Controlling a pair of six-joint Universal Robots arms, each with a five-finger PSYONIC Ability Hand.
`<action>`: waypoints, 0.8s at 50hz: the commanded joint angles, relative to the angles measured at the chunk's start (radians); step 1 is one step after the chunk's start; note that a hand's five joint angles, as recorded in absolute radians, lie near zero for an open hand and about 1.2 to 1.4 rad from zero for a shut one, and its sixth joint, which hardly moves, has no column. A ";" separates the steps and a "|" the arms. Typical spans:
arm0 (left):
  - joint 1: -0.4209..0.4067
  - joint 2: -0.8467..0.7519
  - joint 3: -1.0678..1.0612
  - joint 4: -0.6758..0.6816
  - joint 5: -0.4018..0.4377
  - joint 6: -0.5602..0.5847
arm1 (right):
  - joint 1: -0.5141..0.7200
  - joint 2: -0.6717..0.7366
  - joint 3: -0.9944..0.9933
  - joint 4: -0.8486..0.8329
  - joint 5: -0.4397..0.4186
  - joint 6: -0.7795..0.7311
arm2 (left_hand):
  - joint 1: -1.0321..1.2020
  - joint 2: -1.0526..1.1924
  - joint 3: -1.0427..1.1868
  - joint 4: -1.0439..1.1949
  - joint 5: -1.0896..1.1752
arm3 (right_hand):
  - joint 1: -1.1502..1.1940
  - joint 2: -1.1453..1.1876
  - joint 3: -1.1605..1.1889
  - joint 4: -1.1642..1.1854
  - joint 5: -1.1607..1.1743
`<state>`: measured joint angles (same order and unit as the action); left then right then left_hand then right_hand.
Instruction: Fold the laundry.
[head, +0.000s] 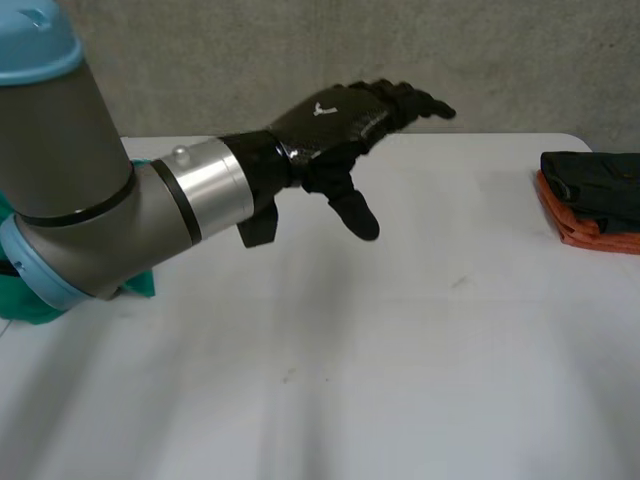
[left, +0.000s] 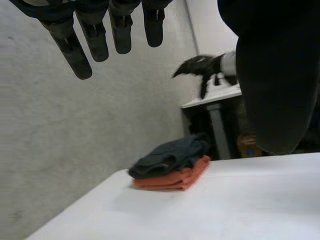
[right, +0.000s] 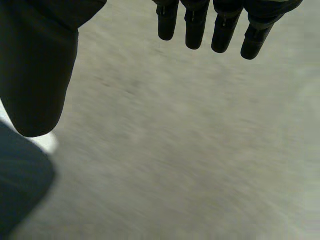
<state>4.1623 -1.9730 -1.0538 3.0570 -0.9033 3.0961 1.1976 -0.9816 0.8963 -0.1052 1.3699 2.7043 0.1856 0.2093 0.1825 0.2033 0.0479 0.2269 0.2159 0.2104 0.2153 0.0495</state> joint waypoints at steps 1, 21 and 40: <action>0.036 0.060 0.044 0.040 -0.297 0.001 | 0.130 -0.120 0.010 -0.076 0.109 -0.067 | 0.010 -0.013 0.013 -0.007 -0.027 | -0.052 -0.041 -0.036 -0.041 -0.049; 0.532 -0.251 -0.009 0.094 -0.801 0.591 | 0.674 -0.355 0.961 -0.720 -0.167 0.009 | -0.011 -0.035 -0.008 -0.029 -0.048 | -0.052 -0.041 -0.036 -0.041 -0.049; 0.374 -0.141 0.025 0.138 -0.798 0.583 | 0.659 -0.413 0.998 -0.683 -0.143 0.011 | 1.211 1.187 1.214 1.193 1.174 | -0.052 -0.041 -0.036 -0.041 -0.049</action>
<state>4.6692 -2.3065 -1.0095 3.1726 -1.7038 3.7468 1.8569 -1.3584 1.8991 -0.7897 1.2093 2.7142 0.9806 1.1466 1.1218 1.1760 0.8814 0.2269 0.2132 0.2104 0.2153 0.0493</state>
